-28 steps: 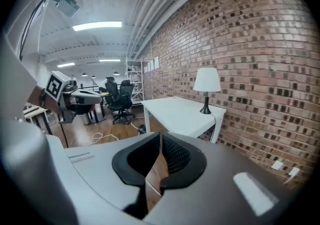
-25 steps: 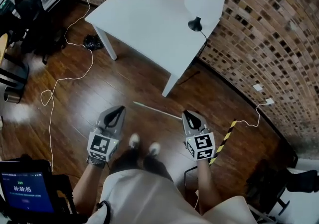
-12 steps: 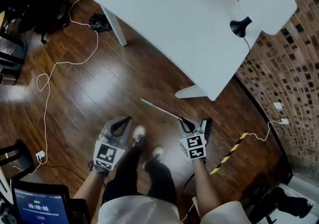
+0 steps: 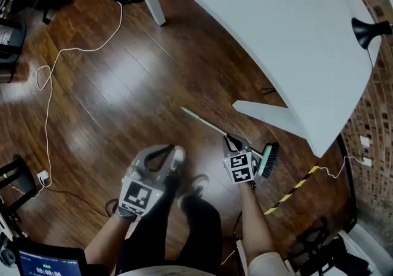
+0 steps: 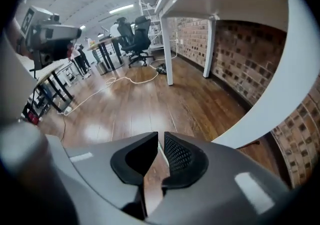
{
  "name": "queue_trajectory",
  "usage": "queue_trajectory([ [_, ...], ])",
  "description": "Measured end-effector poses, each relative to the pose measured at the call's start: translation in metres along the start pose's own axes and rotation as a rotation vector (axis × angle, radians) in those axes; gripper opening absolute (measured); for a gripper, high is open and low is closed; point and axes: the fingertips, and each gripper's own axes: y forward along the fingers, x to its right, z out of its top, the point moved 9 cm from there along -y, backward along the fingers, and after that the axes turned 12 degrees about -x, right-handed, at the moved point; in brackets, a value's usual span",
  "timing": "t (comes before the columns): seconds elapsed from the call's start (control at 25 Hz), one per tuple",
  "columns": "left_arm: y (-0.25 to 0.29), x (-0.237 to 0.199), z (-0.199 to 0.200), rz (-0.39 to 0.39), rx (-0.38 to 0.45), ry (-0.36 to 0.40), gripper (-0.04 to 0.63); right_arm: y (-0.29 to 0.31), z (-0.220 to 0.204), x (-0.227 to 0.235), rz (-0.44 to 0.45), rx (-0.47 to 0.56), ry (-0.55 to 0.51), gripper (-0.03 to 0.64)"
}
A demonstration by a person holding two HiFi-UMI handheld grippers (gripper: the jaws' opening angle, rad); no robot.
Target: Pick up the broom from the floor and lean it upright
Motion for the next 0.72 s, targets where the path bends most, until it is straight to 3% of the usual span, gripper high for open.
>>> queue_trajectory([
  [0.2,0.033,-0.014,-0.036,0.003,-0.018,-0.019,0.000,0.091,-0.026,0.012,0.017,-0.132,-0.094,0.054],
  [0.56,0.094,-0.042,-0.106,0.020,-0.054,0.029,0.000,0.230,-0.065,0.010,0.015,-0.313,-0.237,0.067],
  [0.72,0.115,-0.041,-0.137,0.009,-0.065,0.016,0.000,0.289,-0.093,0.013,-0.026,-0.376,-0.293,0.067],
])
